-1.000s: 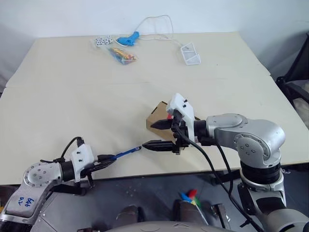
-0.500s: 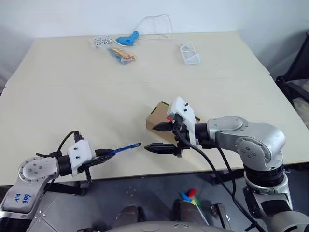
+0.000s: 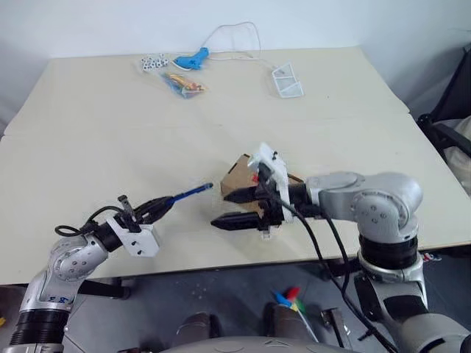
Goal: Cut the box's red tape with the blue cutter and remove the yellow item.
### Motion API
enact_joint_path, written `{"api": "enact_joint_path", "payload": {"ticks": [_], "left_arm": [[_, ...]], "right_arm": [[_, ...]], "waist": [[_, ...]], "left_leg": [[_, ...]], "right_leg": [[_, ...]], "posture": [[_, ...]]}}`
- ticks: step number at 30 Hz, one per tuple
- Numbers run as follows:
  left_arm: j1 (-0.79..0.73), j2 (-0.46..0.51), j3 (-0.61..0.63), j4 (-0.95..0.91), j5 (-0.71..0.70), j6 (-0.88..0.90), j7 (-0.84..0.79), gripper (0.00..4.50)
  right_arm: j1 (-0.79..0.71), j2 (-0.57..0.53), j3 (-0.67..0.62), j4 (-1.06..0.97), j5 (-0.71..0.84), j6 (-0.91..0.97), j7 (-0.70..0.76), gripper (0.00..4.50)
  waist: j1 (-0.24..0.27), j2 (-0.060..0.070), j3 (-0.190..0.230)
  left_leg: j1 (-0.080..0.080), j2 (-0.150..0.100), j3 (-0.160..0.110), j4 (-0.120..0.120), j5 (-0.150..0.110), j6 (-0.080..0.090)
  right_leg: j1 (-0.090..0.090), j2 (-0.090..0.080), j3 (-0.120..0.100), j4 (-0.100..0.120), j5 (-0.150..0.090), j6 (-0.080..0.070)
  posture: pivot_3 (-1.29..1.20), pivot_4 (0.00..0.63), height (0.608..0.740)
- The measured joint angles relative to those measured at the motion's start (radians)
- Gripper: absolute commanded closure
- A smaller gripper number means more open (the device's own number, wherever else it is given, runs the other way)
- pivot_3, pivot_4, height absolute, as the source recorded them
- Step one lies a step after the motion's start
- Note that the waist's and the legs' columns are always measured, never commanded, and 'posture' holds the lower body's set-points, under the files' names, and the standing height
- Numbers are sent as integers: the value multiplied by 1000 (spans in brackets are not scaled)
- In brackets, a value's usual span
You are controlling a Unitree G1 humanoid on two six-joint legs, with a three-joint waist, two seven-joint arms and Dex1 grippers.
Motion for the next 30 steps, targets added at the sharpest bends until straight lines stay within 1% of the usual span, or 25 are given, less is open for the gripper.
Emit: {"api": "enact_joint_path", "payload": {"ticks": [1,5,8,12,17,20,25,30], "left_arm": [[-5,-5,24,-6,49,-33,61,4089],[-7,-6,79,-42,165,-125,221,4089],[-4,-13,90,-48,224,-144,300,4089],[9,-34,102,-87,280,-160,390,4089],[9,-35,101,-139,334,-170,458,4089],[13,-31,101,-158,359,-173,483,4089],[24,-23,101,-170,380,-169,502,4089],[27,-19,101,-193,382,-156,506,4089]], "right_arm": [[-40,9,-33,37,7,23,-6,93],[-126,9,-113,134,13,55,-17,93],[-155,7,-123,204,13,59,-19,93],[-227,-8,-123,366,8,49,7,93],[-312,-36,-63,633,-13,22,117,93],[-385,-53,-1,802,-41,1,205,93],[-446,-74,111,903,-80,-54,363,93],[-472,-74,186,934,-112,-91,469,93]], "waist": [[0,0,0],[1,0,0],[-1,0,0],[-3,0,0],[-4,0,0],[-4,0,0],[-4,0,0],[-2,0,0]], "left_leg": [[0,0,0,0,0,0],[0,2,-1,0,-1,1],[0,2,0,0,-1,2],[0,3,1,0,-1,2],[-1,3,2,0,-1,2],[-1,3,2,0,-1,2],[-1,4,2,0,-1,2],[-1,4,2,0,-1,2]], "right_leg": [[0,0,0,0,0,0],[0,-2,-1,1,0,0],[-1,-2,-1,2,0,0],[-2,-2,-1,2,0,0],[-2,-2,-1,2,0,0],[-3,-2,-1,2,0,0],[-3,-2,-2,2,0,0],[-3,-2,-2,2,0,0]], "posture": [[0,150,740],[0,150,740],[0,150,740],[0,150,740],[0,150,740],[0,150,740],[0,150,740],[0,150,740]]}}
